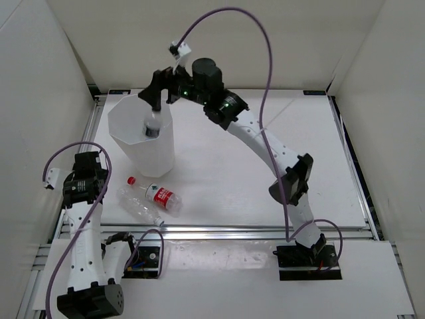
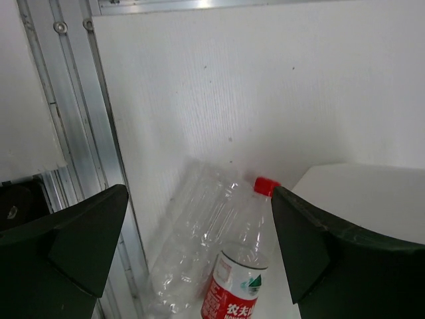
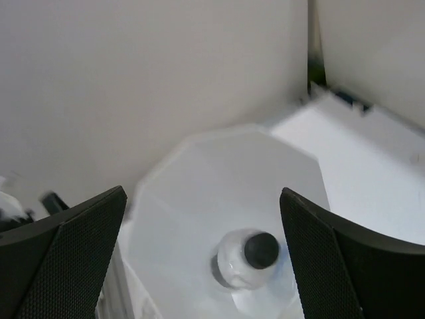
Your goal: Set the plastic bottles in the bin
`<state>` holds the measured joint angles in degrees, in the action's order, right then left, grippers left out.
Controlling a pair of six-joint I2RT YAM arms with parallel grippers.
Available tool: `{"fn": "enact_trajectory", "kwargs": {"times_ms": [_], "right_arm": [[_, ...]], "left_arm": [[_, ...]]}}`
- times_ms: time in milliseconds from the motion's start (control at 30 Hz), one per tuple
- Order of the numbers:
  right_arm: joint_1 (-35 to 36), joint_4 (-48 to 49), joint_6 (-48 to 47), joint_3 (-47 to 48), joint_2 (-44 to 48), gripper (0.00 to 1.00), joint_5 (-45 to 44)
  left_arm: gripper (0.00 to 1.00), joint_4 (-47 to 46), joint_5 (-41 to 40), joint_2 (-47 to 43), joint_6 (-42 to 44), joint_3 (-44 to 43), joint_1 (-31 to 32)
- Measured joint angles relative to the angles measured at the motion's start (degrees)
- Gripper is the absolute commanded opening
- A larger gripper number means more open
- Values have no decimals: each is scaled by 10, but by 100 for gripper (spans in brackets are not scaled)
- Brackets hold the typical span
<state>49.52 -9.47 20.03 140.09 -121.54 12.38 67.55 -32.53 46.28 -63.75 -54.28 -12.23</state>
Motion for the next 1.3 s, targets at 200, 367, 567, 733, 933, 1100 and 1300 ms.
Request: {"fn": "enact_trajectory", "kwargs": {"times_ms": [200, 367, 567, 733, 933, 1100, 1300], "right_arm": [[-4, -77, -40, -112, 6, 100, -4], [-16, -83, -43, -291, 163, 100, -5], [-33, -13, -32, -460, 376, 100, -5], [-31, 18, -21, -525, 423, 100, -3], [-31, 7, -14, -593, 409, 100, -3], [-31, 2, -10, -616, 411, 100, -2], [-31, -5, -12, -630, 435, 100, -3]], "left_arm": [[100, 6, 76, -18, 43, 5, 0], [100, 7, 168, -100, 69, 7, 0], [100, 14, 283, -183, 67, 65, 5], [100, 51, 345, -220, 47, 125, 6], [100, 50, 344, -271, 29, 150, 6], [100, 0, 345, -254, 22, 185, 6], [100, -47, 343, -197, 2, 239, 6]]}}
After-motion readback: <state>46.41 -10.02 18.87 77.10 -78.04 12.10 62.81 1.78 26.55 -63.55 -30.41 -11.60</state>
